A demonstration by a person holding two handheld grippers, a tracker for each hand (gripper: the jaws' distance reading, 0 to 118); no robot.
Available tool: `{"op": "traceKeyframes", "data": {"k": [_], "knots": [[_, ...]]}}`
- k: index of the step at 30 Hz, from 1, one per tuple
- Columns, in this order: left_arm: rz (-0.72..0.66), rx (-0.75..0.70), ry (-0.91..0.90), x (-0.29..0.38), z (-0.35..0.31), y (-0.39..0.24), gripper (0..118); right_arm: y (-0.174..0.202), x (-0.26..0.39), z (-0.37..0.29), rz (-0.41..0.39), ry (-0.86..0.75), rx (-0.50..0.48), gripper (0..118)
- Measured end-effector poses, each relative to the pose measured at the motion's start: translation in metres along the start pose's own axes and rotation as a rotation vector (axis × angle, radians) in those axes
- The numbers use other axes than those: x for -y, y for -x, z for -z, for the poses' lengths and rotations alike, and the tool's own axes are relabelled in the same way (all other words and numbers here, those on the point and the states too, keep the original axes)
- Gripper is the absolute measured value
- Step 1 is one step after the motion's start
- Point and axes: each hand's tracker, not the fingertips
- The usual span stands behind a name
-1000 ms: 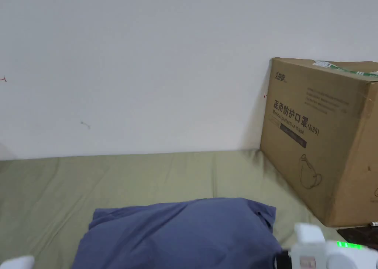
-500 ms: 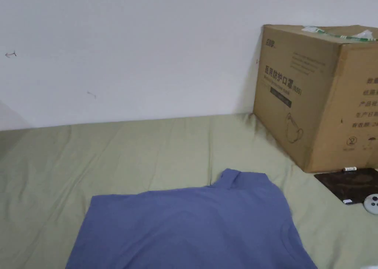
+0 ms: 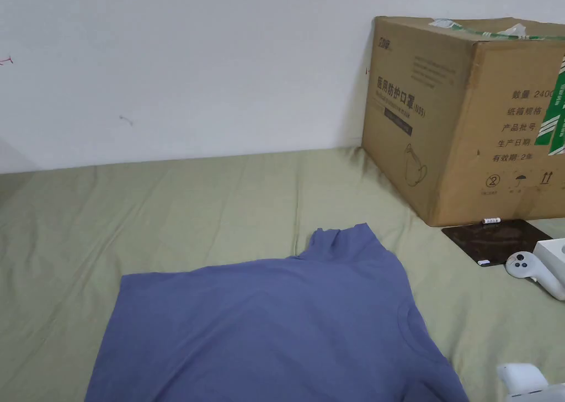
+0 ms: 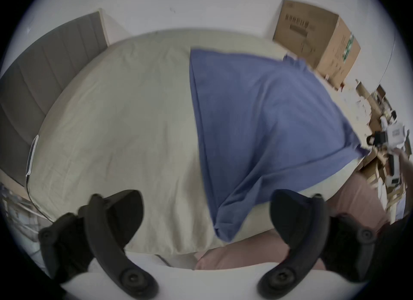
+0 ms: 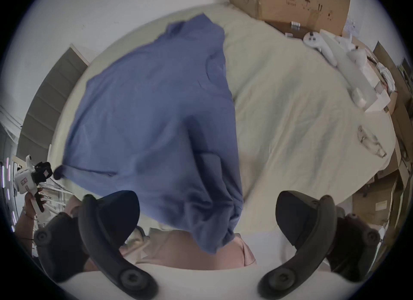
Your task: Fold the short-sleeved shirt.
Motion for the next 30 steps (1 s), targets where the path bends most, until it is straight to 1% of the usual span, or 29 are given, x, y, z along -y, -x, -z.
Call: {"op": "traceKeyframes", "data": {"k": [2, 3, 5, 7, 8, 9, 10, 11, 12, 13, 14, 15, 16, 17, 19, 20, 22, 24, 25, 26, 27, 28, 29, 30], "knots": [[-0.020, -0.005, -0.023, -0.017, -0.018, -0.007, 113, 0.012, -0.006, -0.021, -0.038, -0.091, 0.004, 118], [-0.018, 0.018, -0.077, -0.025, -0.029, -0.012, 113, 0.019, -0.008, -0.034, -0.058, -0.145, 0.002, 118], [-0.012, 0.046, -0.215, -0.042, -0.052, -0.027, 113, 0.036, -0.013, -0.059, -0.070, -0.271, -0.017, 118], [-0.022, 0.040, -0.377, -0.056, -0.078, -0.053, 113, 0.058, -0.009, -0.089, -0.085, -0.534, -0.046, 118], [-0.026, 0.058, -0.490, -0.058, -0.091, -0.065, 113, 0.070, -0.005, -0.102, -0.095, -0.678, -0.061, 117], [-0.025, 0.072, -0.599, -0.057, -0.101, -0.076, 111, 0.081, 0.000, -0.112, -0.119, -0.797, -0.063, 115], [-0.020, 0.055, -0.716, -0.057, -0.113, -0.090, 105, 0.092, 0.006, -0.119, -0.134, -0.921, -0.065, 110], [-0.009, 0.028, -0.826, -0.055, -0.121, -0.104, 94, 0.105, 0.013, -0.125, -0.152, -1.038, -0.073, 98], [0.002, 0.007, -0.887, -0.054, -0.124, -0.116, 64, 0.117, 0.015, -0.128, -0.162, -1.093, -0.063, 65], [0.010, -0.030, -0.921, -0.054, -0.125, -0.127, 29, 0.128, 0.014, -0.129, -0.162, -1.114, -0.020, 29], [0.022, -0.079, -0.939, -0.056, -0.121, -0.130, 0, 0.137, 0.012, -0.128, -0.150, -1.125, 0.030, 1], [0.031, -0.099, -0.968, -0.053, -0.123, -0.135, 0, 0.142, 0.009, -0.128, -0.140, -1.119, 0.005, 0], [0.043, -0.065, -0.960, -0.052, -0.123, -0.138, 0, 0.142, 0.007, -0.128, -0.139, -1.113, -0.053, 0], [0.054, -0.018, -0.934, -0.053, -0.124, -0.139, 0, 0.143, 0.004, -0.127, -0.148, -1.066, -0.083, 0], [0.065, -0.044, -0.877, -0.058, -0.124, -0.135, 0, 0.143, 0.001, -0.127, -0.168, -1.017, -0.067, 0], [0.074, -0.063, -0.808, -0.062, -0.124, -0.129, 0, 0.142, 0.002, -0.128, -0.171, -1.009, -0.068, 0], [0.055, -0.067, -0.539, -0.076, -0.116, -0.112, 0, 0.139, 0.008, -0.129, -0.177, -0.979, -0.072, 0], [-0.028, -0.070, -0.143, -0.079, -0.090, -0.084, 0, 0.135, 0.014, -0.127, -0.191, -0.933, -0.067, 0], [-0.085, -0.035, -0.015, -0.069, -0.076, -0.068, 0, 0.133, 0.016, -0.124, -0.200, -0.900, -0.070, 0], [-0.121, 0.009, 0.027, -0.060, -0.063, -0.054, 0, 0.131, 0.018, -0.120, -0.211, -0.861, -0.073, 0], [-0.144, -0.004, 0.026, -0.046, -0.055, -0.044, 7, 0.130, 0.021, -0.116, -0.220, -0.832, -0.067, 0], [-0.177, -0.040, 0.041, -0.037, -0.048, -0.036, 24, 0.128, 0.023, -0.112, -0.227, -0.808, -0.059, 0], [-0.216, -0.053, 0.065, -0.028, -0.039, -0.025, 56, 0.127, 0.024, -0.107, -0.229, -0.776, -0.052, 0], [-0.248, -0.058, 0.088, -0.018, -0.030, -0.018, 104, 0.125, 0.025, -0.103, -0.225, -0.744, -0.048, 0]]}}
